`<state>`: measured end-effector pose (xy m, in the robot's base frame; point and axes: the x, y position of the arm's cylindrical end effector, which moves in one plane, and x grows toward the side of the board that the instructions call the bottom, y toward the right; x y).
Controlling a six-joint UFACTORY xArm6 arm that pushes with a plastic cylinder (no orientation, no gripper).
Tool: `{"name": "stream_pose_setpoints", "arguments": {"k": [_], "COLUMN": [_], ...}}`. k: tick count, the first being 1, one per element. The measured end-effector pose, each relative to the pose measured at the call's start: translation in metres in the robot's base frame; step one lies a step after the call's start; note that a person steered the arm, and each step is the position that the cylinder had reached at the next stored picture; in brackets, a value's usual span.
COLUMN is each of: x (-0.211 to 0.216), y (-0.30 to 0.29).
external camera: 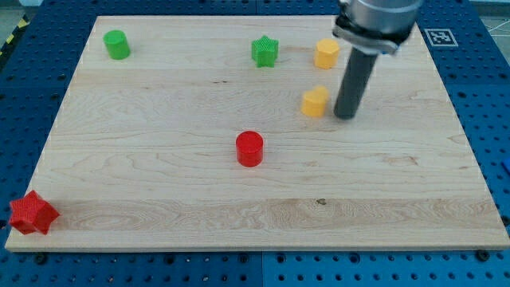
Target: Move red circle towards right
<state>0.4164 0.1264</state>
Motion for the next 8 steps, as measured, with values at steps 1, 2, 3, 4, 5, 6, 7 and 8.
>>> {"name": "stream_pose_setpoints", "arguments": {"k": [1, 2, 3, 4, 5, 6, 7, 8], "x": [0.0, 0.011, 0.034, 0.035, 0.031, 0.032, 0.023, 0.049], "y": [0.0, -0.017, -0.058, -0.061, -0.124, -0.129, -0.129, -0.201]}}
